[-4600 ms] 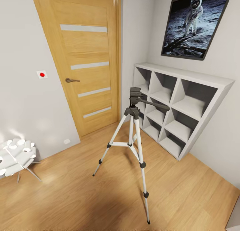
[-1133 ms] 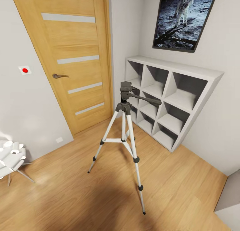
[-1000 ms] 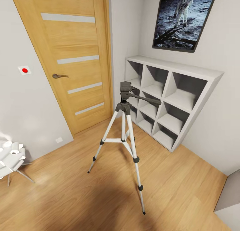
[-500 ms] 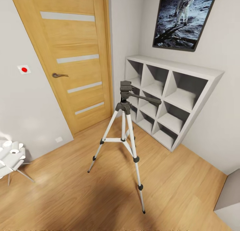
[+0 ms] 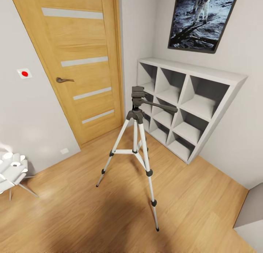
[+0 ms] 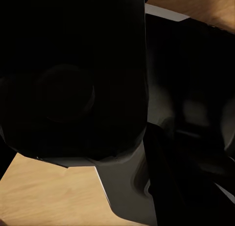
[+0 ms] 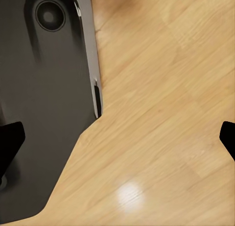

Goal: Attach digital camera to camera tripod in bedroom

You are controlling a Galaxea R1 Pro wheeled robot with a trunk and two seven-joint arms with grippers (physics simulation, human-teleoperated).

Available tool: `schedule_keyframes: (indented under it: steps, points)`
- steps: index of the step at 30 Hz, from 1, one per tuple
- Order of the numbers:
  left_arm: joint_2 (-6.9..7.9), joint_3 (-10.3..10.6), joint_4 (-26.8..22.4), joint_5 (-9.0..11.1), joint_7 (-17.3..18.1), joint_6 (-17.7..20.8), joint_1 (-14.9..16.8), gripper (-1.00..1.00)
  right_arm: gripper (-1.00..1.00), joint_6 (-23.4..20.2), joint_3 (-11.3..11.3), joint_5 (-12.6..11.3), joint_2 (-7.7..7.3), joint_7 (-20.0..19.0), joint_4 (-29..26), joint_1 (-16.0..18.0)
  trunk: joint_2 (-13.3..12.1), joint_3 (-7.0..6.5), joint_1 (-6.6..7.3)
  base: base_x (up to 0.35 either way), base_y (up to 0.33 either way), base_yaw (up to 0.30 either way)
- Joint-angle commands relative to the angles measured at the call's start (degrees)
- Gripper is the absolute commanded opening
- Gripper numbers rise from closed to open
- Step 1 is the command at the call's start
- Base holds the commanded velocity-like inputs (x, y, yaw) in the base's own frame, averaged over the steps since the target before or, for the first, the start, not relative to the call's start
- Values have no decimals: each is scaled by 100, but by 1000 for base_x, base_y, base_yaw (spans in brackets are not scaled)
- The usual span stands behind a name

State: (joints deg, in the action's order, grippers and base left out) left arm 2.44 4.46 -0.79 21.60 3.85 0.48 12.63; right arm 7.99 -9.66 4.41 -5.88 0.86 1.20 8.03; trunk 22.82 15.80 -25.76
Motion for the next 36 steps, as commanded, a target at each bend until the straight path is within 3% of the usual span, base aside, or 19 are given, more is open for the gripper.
schedule_keyframes:
  steps: [1, 36]
  points:
    - [2, 46, 0, 43, 6, 4, 3, -100, 100, 31, -45, 48, -3, 10, 13, 6, 10, 10, -3, 0, 0, 0]
    - [9, 46, 0, 45, 10, 5, 3, -100, 100, 29, -63, 91, -30, 10, 13, 6, 10, 11, -3, 3, 0, 0]
